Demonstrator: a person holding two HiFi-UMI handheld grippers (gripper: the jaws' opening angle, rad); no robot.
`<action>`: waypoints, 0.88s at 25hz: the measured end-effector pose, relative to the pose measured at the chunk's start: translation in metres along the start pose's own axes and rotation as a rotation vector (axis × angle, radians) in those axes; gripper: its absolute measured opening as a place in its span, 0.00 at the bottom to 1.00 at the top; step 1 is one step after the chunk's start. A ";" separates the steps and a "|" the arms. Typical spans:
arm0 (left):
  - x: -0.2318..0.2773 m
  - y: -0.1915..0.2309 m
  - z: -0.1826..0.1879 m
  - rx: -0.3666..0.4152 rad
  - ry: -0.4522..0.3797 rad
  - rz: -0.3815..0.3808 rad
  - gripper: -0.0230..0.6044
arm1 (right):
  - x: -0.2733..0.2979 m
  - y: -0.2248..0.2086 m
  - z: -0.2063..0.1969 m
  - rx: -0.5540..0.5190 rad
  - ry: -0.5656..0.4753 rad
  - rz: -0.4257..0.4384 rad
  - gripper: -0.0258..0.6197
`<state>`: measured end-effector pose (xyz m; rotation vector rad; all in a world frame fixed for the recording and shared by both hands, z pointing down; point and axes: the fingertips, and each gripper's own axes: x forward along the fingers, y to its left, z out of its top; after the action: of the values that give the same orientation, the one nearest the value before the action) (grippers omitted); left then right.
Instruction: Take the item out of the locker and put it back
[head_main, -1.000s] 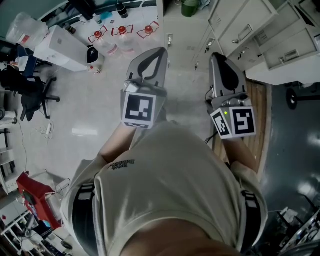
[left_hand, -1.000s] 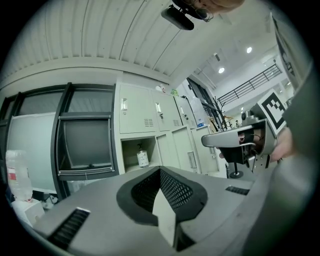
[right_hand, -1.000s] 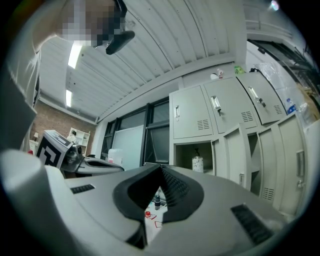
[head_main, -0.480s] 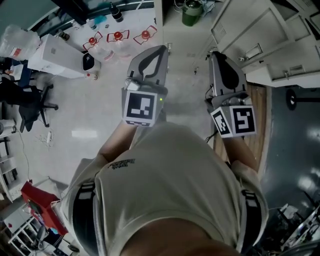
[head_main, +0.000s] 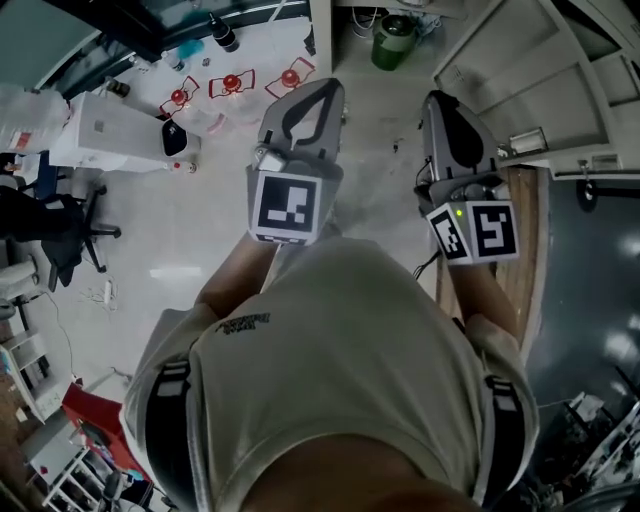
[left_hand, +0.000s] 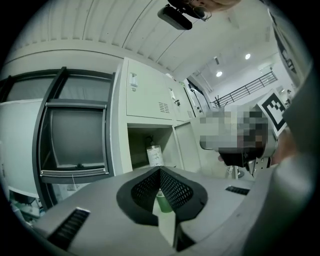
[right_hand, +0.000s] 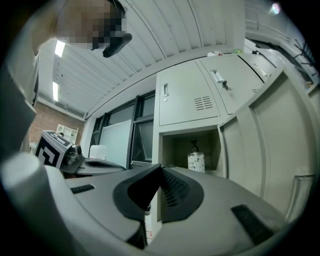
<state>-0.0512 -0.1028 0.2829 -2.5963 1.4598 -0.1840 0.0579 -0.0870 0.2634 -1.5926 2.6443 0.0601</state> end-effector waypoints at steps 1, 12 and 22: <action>0.005 0.004 0.001 0.002 -0.006 -0.009 0.06 | 0.006 -0.001 0.002 -0.002 -0.005 -0.008 0.04; 0.050 0.025 0.004 -0.009 -0.059 -0.097 0.06 | 0.049 -0.011 0.004 -0.031 -0.018 -0.057 0.04; 0.068 0.015 0.000 -0.022 -0.043 -0.068 0.06 | 0.052 -0.024 0.005 -0.012 -0.027 -0.014 0.04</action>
<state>-0.0290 -0.1689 0.2819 -2.6522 1.3686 -0.1200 0.0550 -0.1439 0.2545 -1.6020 2.6168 0.0964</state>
